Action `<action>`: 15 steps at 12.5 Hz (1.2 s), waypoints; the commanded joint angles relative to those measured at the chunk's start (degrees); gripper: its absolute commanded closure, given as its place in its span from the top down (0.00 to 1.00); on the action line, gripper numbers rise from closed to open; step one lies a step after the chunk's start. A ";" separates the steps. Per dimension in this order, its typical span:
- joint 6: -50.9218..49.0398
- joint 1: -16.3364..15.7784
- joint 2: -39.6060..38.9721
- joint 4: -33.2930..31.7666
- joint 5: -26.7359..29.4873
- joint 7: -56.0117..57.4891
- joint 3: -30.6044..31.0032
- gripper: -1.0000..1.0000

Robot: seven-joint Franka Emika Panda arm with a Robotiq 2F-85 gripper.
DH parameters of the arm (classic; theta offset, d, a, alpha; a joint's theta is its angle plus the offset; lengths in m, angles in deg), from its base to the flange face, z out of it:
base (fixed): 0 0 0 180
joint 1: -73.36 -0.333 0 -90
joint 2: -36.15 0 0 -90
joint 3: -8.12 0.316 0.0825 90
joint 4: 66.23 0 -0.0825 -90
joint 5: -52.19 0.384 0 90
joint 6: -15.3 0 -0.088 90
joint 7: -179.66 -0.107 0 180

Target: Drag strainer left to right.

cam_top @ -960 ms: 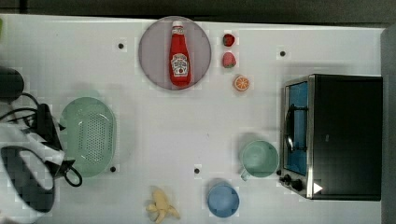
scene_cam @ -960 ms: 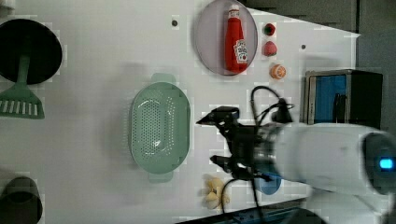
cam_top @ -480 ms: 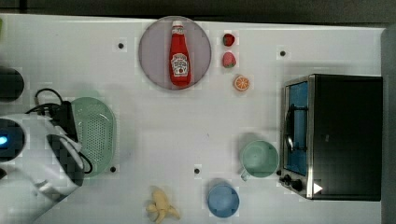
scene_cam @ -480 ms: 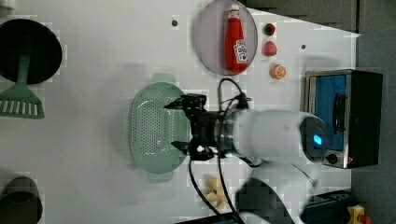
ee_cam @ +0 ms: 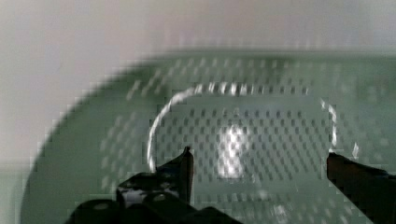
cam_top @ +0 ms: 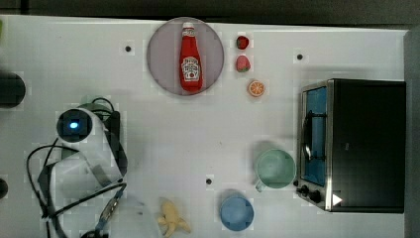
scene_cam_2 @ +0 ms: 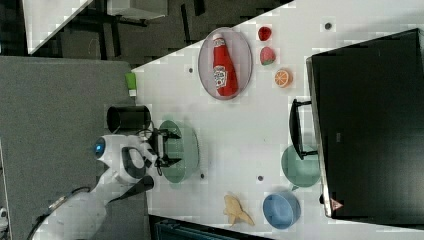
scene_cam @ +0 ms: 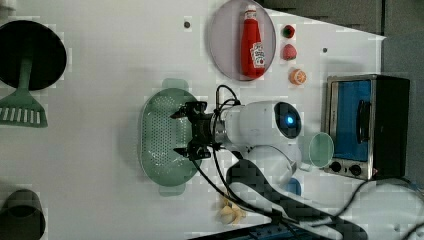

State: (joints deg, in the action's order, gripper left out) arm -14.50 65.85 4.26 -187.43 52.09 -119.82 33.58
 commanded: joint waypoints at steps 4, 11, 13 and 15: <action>4.03 -10.42 -1.23 0.03 -0.45 -2.36 -9.75 1.00; 3.22 -9.35 0.78 -2.60 -0.47 -1.44 -13.75 1.00; 3.57 -8.09 2.07 -4.39 -0.54 1.29 -14.47 1.00; 3.59 -6.39 3.43 -6.31 -0.54 4.53 -15.26 1.00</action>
State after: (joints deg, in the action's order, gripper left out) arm -9.57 56.62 4.99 -192.69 50.89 -118.81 19.48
